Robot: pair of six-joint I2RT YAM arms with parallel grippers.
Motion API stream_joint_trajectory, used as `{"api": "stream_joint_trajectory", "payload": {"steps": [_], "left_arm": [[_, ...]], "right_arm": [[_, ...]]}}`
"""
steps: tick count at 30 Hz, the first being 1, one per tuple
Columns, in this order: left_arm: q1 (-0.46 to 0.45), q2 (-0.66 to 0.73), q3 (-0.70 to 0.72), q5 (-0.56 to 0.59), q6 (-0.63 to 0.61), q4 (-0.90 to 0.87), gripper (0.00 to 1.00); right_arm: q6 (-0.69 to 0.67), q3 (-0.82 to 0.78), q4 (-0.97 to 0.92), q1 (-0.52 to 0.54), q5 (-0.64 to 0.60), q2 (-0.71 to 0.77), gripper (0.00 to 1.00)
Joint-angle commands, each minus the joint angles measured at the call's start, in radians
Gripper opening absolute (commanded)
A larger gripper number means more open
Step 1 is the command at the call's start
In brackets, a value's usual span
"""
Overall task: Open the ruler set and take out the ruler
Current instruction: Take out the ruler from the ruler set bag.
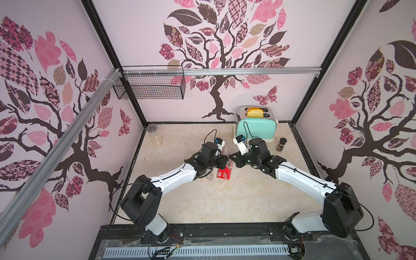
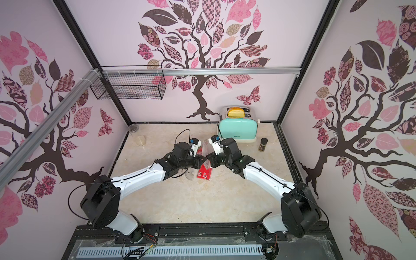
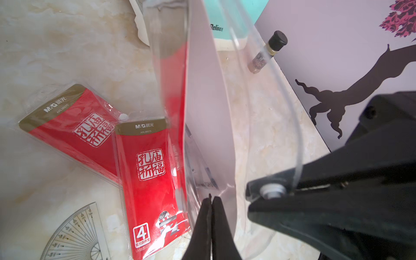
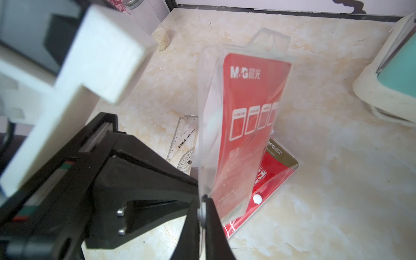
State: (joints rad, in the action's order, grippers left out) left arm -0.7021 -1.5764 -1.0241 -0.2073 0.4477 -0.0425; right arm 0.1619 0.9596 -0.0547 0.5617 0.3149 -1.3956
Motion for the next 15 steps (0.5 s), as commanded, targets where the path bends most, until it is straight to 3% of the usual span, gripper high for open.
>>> {"api": "stream_joint_trajectory", "payload": {"steps": [1, 8, 12, 15], "left_arm": [[0.000, -0.016, -0.022, 0.004, -0.003, 0.013, 0.10], [-0.001, -0.005, 0.016, -0.028, 0.018, 0.078, 0.27], [0.000, -0.012, 0.023, -0.029, 0.025, 0.097, 0.27], [0.000, -0.029, 0.016, -0.045, 0.030, 0.109, 0.22]], "right_arm": [[0.010, 0.009, 0.018, 0.003, 0.023, 0.029, 0.00], [0.001, 0.016, 0.001, 0.004, 0.009, 0.033, 0.00], [-0.001, 0.025, -0.007, 0.003, 0.013, 0.036, 0.00], [0.004, 0.029, -0.006, 0.003, 0.024, 0.039, 0.00]]}}
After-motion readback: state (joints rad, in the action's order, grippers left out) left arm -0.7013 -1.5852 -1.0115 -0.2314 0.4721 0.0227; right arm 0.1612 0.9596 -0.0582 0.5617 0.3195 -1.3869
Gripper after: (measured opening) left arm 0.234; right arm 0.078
